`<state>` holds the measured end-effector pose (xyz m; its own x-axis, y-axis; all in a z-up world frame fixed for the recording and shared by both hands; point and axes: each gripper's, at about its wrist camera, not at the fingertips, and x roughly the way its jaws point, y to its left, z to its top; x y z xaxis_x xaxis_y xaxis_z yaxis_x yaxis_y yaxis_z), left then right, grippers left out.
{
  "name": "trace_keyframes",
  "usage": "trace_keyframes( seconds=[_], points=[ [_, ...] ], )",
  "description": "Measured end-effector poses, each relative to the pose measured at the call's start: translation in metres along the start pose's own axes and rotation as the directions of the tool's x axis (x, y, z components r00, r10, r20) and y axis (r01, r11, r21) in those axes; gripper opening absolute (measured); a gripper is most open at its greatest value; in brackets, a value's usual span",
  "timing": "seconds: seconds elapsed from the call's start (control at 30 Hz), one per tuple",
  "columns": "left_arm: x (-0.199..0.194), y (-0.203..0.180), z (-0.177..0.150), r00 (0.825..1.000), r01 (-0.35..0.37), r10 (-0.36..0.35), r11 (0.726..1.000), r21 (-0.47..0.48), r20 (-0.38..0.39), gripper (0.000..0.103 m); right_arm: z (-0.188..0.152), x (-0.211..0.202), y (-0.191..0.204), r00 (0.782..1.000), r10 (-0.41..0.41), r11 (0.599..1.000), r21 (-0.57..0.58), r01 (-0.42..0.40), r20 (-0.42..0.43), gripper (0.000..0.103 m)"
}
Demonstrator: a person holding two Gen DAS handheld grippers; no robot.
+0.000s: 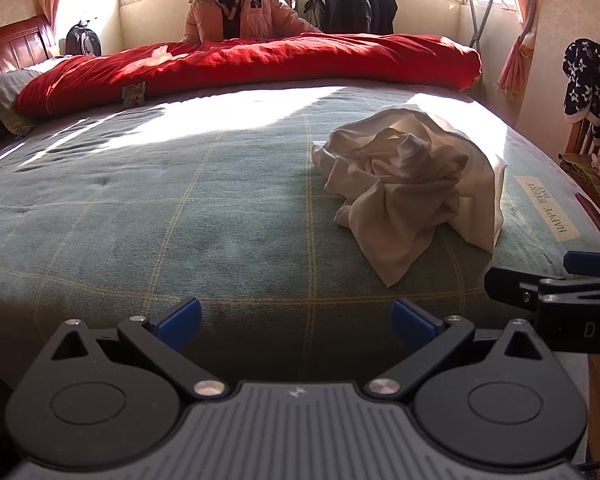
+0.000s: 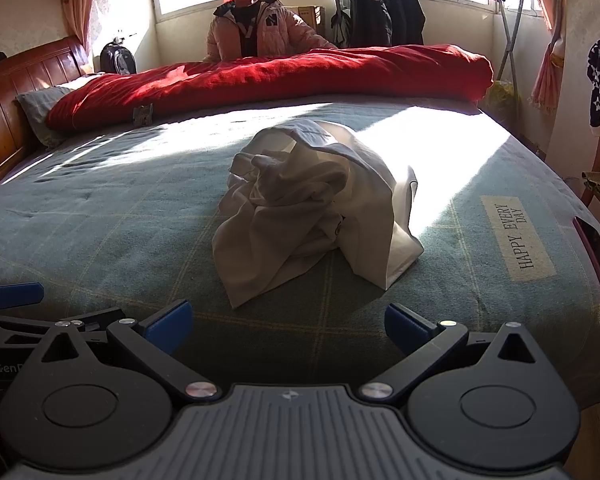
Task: Fold clothes
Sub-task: 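Move both grippers toward the crumpled white T-shirt on the bed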
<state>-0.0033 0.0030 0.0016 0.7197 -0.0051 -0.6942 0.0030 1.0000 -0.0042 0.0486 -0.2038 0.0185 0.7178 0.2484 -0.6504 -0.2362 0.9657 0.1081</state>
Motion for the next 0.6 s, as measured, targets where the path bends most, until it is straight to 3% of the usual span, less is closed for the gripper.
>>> trace_keyframes(
  seconds=[0.6],
  points=[
    [0.0043, 0.0009, -0.0012, 1.0, -0.01, 0.01, 1.0, -0.005, -0.007, 0.101, -0.0006, 0.0054, -0.0012, 1.0, 0.006, 1.0, 0.01, -0.006, -0.014, 0.103]
  ],
)
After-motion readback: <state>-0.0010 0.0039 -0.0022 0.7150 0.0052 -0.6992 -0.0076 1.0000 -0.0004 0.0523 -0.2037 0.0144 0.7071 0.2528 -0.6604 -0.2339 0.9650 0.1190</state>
